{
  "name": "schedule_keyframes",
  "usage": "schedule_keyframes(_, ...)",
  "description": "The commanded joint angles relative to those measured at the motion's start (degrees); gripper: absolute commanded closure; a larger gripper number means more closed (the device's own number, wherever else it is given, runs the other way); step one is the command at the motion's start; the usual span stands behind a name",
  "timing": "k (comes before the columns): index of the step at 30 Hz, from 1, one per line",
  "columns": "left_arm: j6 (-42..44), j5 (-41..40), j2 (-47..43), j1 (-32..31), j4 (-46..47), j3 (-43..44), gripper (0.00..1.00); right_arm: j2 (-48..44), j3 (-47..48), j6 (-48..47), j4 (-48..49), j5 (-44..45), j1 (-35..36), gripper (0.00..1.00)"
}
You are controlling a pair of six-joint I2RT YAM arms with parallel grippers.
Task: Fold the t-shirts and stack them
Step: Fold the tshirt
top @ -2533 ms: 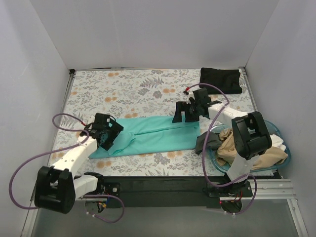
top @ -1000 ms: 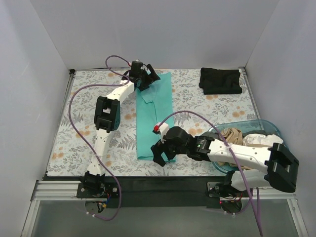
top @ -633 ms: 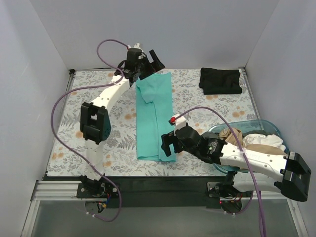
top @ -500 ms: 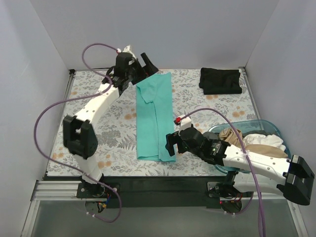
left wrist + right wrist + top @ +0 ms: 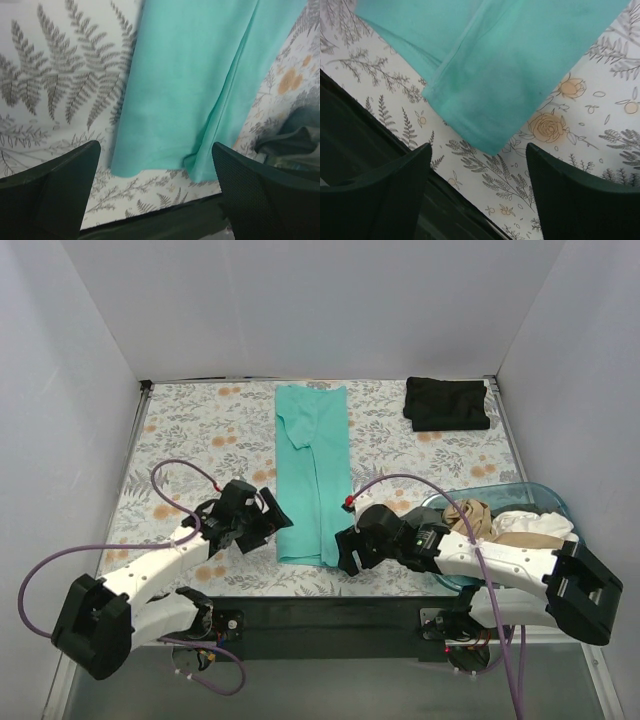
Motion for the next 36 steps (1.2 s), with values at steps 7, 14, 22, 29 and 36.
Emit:
schedule_keyframes(7, -4.9, 5.2, -2.4, -4.0, 0.0, -6.5, 0.29, 3.5, -1.7, -2.0, 0.5, -7.3, -0.5, 0.32)
schedule_keyframes(14, -5.5, 5.1, 3.2, -4.8, 2.2, -6.9, 0.64, 5.8, -1.2, -2.1, 0.9, -5.3, -1.1, 0.39)
schedule_keyframes(22, -5.3, 4.5, 5.0, -4.9, 1.1, -7.1, 1.0, 9.4, -1.0, -1.3, 1.4, -3.5, -1.9, 0.53)
schedule_keyframes(29, -4.6, 4.6, 3.3, -4.8, -0.1, -6.5, 1.0, 11.3, -1.0, -1.5, 1.7, -1.6, -2.1, 0.86)
schedule_keyframes(36, -4.0, 4.3, 1.6, -4.9, 0.1, -3.4, 1.0, 9.0, 0.4, -3.0, 1.9, 0.2, -2.1, 0.99)
